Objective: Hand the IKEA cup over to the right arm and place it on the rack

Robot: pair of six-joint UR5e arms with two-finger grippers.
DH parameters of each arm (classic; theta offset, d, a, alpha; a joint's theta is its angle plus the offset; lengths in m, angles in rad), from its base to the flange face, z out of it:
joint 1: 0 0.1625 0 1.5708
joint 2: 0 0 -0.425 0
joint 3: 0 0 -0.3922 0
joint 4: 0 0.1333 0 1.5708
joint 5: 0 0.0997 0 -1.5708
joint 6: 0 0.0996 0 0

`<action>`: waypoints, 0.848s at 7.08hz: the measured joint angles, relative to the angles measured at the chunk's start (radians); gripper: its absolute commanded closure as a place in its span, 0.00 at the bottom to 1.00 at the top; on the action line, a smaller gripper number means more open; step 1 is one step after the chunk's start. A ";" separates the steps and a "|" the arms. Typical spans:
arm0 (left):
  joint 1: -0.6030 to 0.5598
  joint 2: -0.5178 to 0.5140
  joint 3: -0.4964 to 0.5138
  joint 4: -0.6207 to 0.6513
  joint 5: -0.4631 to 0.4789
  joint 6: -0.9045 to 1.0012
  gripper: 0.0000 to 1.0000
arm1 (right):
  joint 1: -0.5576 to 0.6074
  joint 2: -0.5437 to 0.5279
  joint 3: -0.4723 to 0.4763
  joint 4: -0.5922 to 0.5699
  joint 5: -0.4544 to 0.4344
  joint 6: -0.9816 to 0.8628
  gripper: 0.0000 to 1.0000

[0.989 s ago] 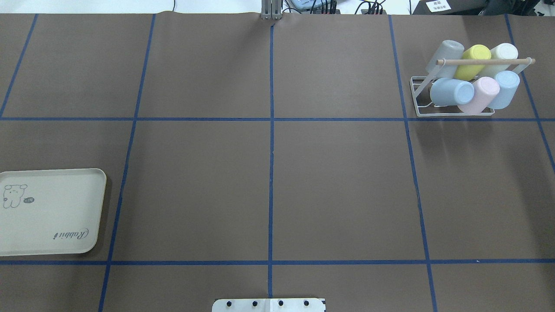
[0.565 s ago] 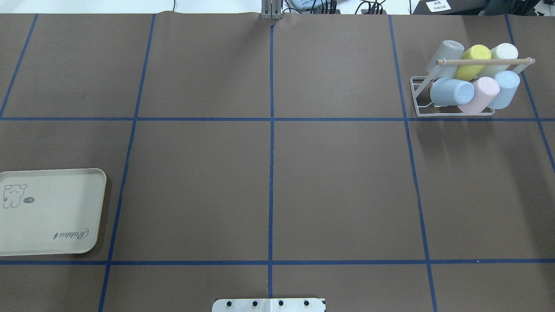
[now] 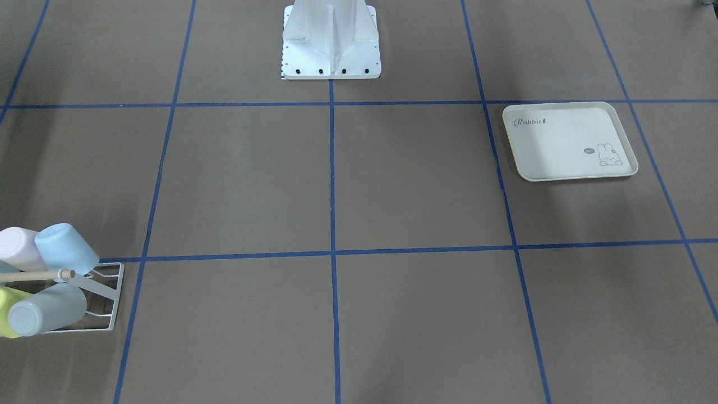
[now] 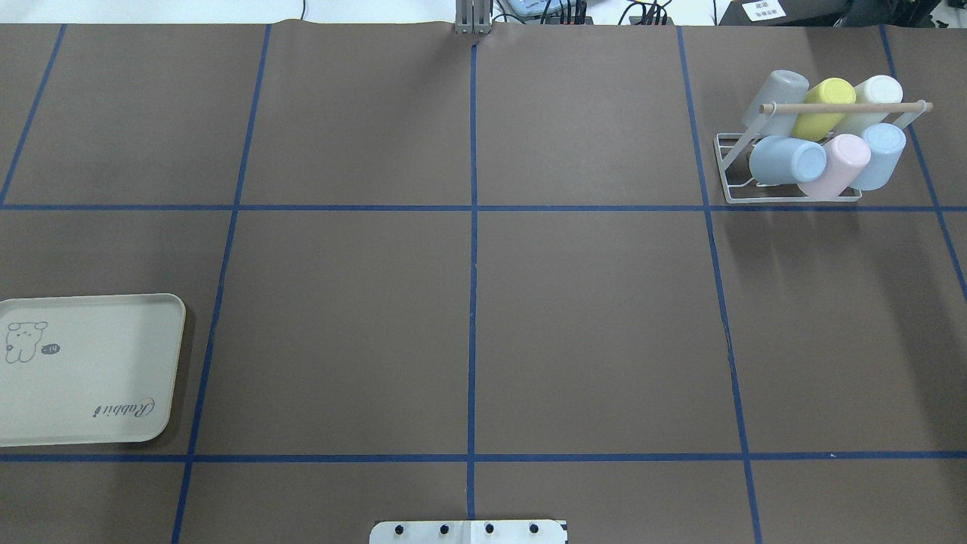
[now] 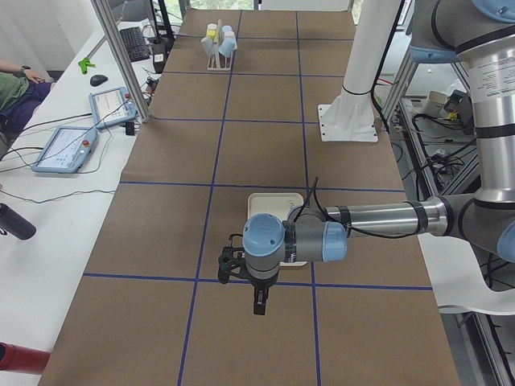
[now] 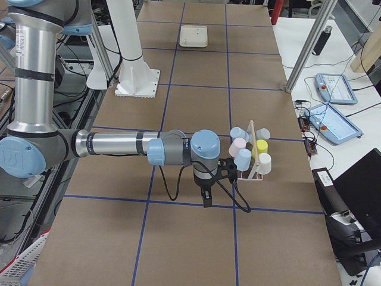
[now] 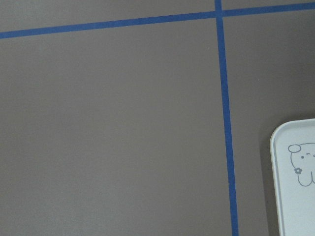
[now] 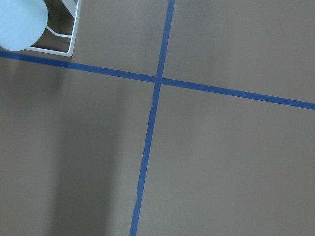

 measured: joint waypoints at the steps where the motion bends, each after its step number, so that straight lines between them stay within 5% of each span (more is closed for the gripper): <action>1: 0.024 -0.008 -0.017 0.010 0.013 -0.028 0.00 | 0.000 -0.001 -0.002 0.003 0.001 -0.002 0.00; 6: 0.064 -0.020 -0.066 0.047 0.029 -0.039 0.00 | 0.000 -0.010 -0.006 0.011 0.001 -0.004 0.00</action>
